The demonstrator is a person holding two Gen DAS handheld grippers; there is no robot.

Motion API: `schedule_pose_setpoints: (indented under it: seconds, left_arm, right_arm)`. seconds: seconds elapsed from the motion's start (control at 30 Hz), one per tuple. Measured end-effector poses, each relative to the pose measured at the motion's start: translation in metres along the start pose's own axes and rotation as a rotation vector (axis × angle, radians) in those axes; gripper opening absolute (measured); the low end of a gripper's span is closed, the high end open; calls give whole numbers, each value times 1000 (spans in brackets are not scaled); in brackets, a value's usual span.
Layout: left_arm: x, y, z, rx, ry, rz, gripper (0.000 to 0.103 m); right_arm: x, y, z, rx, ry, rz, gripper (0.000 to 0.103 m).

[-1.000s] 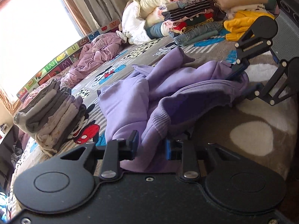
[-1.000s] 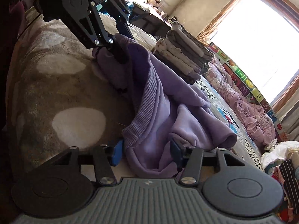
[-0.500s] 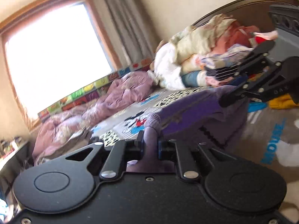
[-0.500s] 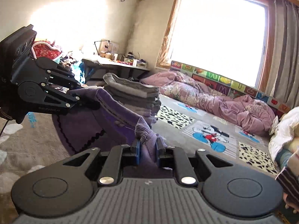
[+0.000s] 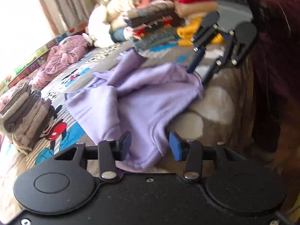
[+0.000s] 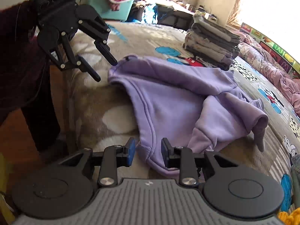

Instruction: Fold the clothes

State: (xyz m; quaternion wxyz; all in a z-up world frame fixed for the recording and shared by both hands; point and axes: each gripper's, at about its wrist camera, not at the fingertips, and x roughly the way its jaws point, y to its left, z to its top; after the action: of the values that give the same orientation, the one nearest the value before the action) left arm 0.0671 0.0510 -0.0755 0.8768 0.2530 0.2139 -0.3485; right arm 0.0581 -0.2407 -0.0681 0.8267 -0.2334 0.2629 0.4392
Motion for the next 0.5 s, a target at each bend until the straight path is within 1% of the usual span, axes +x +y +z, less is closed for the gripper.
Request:
schedule_pose_setpoints:
  seconds: [0.03, 0.07, 0.13, 0.2, 0.27, 0.3, 0.33, 0.4, 0.43, 0.47, 0.5]
  left_arm:
    - [6, 9, 7, -71, -20, 23, 46]
    - [12, 17, 10, -144, -25, 55, 46]
    - [32, 29, 6, -308, 22, 139, 46]
    - [50, 41, 2, -472, 67, 218, 46]
    - [52, 45, -14, -636, 101, 234, 46]
    - [52, 48, -22, -718, 118, 241, 51]
    - [52, 50, -29, -797, 131, 242, 53]
    - [45, 49, -38, -925, 130, 189, 53]
    - [41, 48, -43, -989, 127, 165, 53]
    - [38, 46, -46, -1055, 113, 160, 53]
    - [35, 45, -50, -1125, 96, 150, 53]
  right_arm:
    - [-5, -4, 2, 55, -36, -9, 40]
    - [-7, -8, 5, 101, -67, -19, 40]
    - [0, -11, 10, 155, -103, -57, 40]
    - [19, -8, 13, 198, -96, -114, 40]
    - [38, -2, 12, 256, -90, -135, 40]
    - [46, 4, 12, 260, -92, -149, 40]
    - [53, 12, 12, 245, -94, -170, 40]
    - [66, 30, 14, 181, -87, -204, 40]
    - [74, 41, 17, 127, -80, -210, 43]
    - [81, 49, 20, 71, -76, -230, 46]
    - [89, 58, 22, -1, -68, -265, 49]
